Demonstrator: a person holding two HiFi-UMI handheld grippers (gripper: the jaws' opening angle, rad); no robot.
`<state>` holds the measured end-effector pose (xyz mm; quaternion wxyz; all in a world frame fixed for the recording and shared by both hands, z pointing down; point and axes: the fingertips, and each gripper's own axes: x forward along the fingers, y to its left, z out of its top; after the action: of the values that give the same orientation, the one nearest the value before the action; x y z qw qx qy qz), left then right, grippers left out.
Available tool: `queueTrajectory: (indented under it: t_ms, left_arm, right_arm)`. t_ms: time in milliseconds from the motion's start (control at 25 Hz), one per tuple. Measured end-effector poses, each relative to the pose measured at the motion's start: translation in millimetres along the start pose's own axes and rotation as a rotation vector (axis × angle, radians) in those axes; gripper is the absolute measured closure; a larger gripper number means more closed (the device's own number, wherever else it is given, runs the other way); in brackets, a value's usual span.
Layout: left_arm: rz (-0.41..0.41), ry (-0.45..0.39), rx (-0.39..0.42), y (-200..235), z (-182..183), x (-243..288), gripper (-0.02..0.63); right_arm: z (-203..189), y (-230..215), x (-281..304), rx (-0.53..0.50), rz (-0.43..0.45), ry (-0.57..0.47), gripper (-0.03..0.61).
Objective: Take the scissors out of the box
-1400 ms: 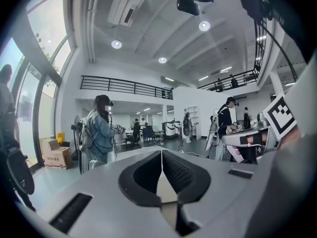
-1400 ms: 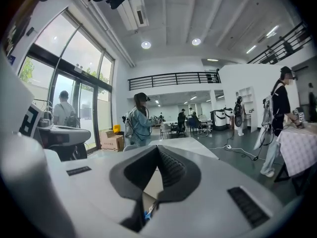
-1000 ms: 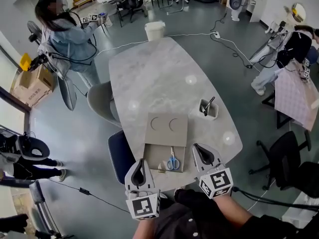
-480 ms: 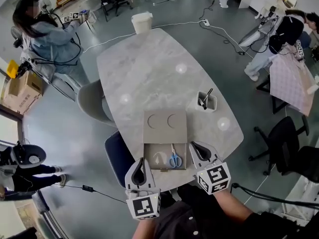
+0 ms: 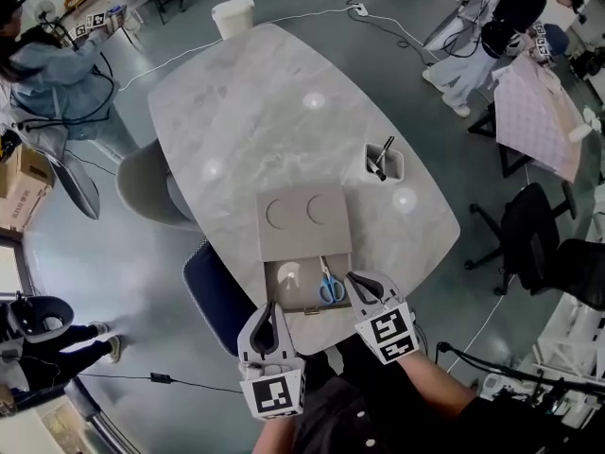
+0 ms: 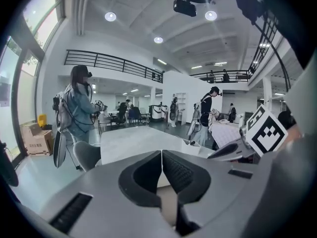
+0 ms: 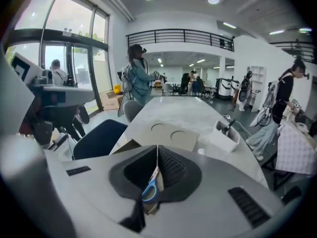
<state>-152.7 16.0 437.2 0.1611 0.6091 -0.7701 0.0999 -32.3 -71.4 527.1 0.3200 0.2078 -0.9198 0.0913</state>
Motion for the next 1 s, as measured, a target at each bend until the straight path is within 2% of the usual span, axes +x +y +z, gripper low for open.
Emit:
queueTrajectory:
  t_ms: [240,440,800,1000]
  left_arm:
    - [-0.039,0.067,-0.02,4,-39,15,0.597]
    - [-0.078,0.145,-0.036,6,-70,23,0.597]
    - [-0.09,0.197,-0.034,20,-93,39,0.597]
    - [-0.11,0.213,-0.033,19,-105,48,0.597]
  right_arm:
    - [-71,29,45,-0.065,0.078,0.289,0.545]
    - [-111,47,66,-0.059,0.138,0.481,0.505]
    - [-133,47,85,-0.046,0.13,0.636,0.485]
    - [-138,47,89,0.008,0.118,0.643,0.479]
